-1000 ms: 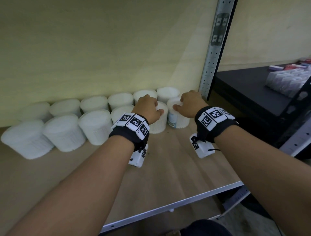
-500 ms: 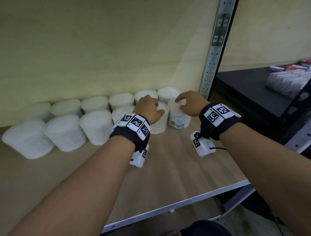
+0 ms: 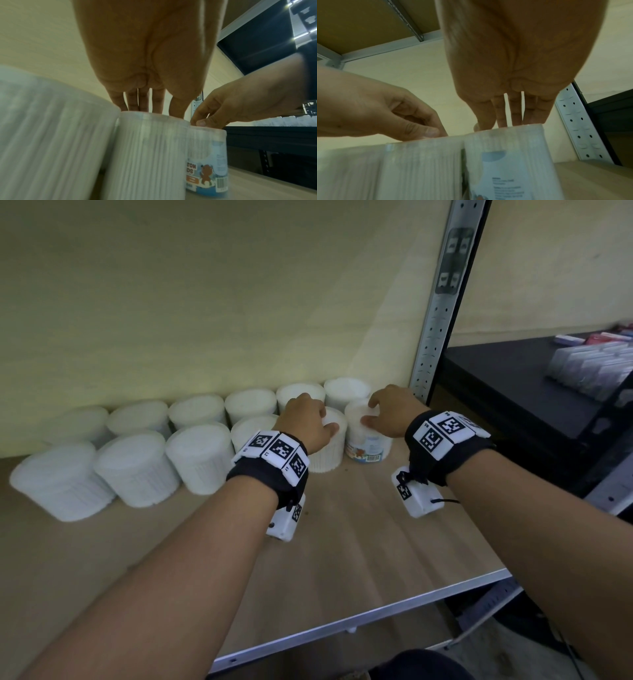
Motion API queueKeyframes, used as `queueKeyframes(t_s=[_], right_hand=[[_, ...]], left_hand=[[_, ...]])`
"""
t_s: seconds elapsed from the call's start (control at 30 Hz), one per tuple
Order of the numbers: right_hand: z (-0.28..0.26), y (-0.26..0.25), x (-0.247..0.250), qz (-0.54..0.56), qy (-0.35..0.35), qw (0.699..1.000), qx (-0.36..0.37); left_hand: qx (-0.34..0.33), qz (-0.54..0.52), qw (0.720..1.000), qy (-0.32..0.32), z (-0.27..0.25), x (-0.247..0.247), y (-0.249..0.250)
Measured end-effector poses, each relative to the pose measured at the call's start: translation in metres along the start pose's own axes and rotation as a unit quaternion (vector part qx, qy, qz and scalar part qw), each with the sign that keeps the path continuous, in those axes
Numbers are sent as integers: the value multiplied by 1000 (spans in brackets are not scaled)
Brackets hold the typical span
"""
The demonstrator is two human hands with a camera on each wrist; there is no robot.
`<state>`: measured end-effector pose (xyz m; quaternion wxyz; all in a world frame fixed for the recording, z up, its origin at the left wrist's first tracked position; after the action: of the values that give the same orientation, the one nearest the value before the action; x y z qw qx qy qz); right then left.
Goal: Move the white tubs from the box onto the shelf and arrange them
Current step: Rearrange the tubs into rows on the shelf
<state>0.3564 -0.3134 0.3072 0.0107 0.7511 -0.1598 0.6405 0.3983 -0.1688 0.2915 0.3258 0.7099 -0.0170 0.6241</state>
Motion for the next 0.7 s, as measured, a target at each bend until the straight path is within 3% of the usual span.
queueKeyframes(t_s=[0.23,0.47,0.7], right_hand=[[1,7,2,62,2,998,27],[-1,8,-4,-5,15,1000,-19],[-2,5,0,-17,6,1000,-16]], left_hand=[[-3,-1,1000,3,0,0,0],[-3,8,1000,2,-1,1,2],[-2,1,1000,-2,-1,1,1]])
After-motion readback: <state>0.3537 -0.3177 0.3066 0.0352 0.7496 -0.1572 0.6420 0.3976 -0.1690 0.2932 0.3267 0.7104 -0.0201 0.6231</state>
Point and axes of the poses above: each hand's wrist, its own z-axis towards the middle knuckle, its own x-axis out of the back of the hand, y = z × x, the point moved 8 cm from there along z, towards the middle knuckle, and after that the axes turned 9 degrees about -y, right-handed, at the moved point
